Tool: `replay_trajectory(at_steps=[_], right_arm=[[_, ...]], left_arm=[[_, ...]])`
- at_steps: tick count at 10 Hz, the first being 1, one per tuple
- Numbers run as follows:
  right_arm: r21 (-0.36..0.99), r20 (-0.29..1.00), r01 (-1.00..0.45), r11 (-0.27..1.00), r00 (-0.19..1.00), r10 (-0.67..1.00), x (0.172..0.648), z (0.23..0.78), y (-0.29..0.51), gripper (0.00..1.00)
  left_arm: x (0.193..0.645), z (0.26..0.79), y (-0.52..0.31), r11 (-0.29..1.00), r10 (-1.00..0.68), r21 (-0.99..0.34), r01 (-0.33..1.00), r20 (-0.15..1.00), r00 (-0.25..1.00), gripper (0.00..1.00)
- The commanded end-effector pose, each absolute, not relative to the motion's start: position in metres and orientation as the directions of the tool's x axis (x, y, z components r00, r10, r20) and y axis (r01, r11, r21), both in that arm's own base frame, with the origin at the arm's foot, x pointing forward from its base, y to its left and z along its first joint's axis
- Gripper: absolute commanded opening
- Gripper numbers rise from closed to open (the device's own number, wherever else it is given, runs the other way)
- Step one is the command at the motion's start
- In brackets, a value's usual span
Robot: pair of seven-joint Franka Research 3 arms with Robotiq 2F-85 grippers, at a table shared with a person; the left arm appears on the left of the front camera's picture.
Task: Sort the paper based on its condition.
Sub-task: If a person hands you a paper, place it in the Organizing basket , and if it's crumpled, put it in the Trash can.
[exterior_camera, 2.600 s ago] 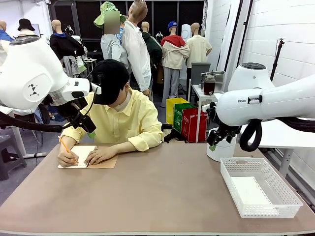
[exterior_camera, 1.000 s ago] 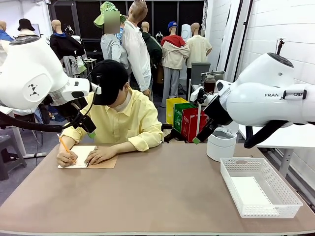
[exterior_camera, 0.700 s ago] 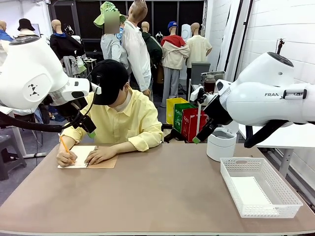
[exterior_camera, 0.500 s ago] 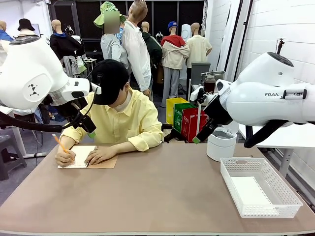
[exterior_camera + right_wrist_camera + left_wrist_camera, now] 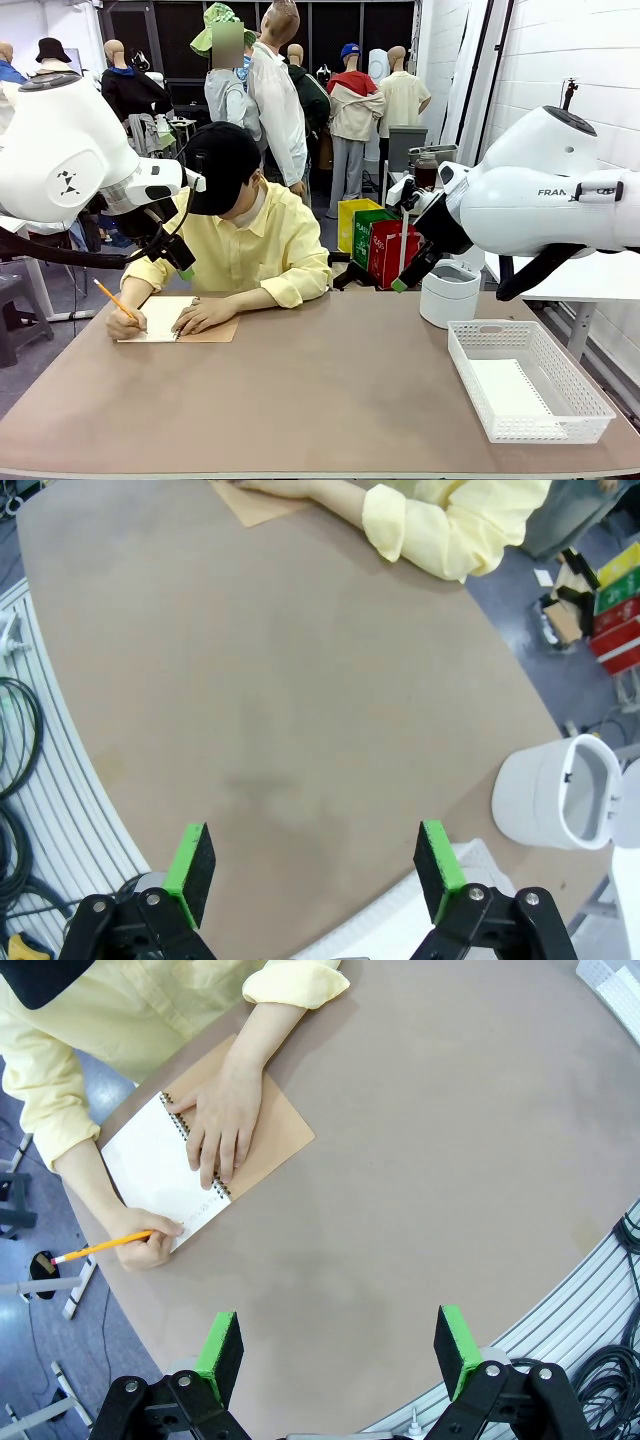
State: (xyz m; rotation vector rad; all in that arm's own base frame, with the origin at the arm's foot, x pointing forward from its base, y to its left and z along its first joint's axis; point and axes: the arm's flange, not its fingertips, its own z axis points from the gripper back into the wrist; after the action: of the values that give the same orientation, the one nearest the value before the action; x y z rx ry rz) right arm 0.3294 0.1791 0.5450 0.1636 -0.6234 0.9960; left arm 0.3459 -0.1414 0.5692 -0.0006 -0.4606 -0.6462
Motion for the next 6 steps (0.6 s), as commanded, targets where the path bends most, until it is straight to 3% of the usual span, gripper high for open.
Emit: replay_trajectory(at_steps=[1, 6], right_arm=[[-0.141, 0.551, -0.829, 0.541, 0.388, 0.739, 0.3312, 0.5463, 0.1812, 1.0], [-0.141, 0.551, -0.829, 0.541, 0.388, 0.739, 0.3312, 0.5463, 0.1812, 1.0]], left_arm=[[0.3461, 0.57, -0.1405, 0.801, -0.58, 0.139, 0.582, 0.416, 0.7, 1.0], [0.3461, 0.57, -0.1405, 0.801, -0.58, 0.139, 0.582, 0.416, 0.7, 1.0]])
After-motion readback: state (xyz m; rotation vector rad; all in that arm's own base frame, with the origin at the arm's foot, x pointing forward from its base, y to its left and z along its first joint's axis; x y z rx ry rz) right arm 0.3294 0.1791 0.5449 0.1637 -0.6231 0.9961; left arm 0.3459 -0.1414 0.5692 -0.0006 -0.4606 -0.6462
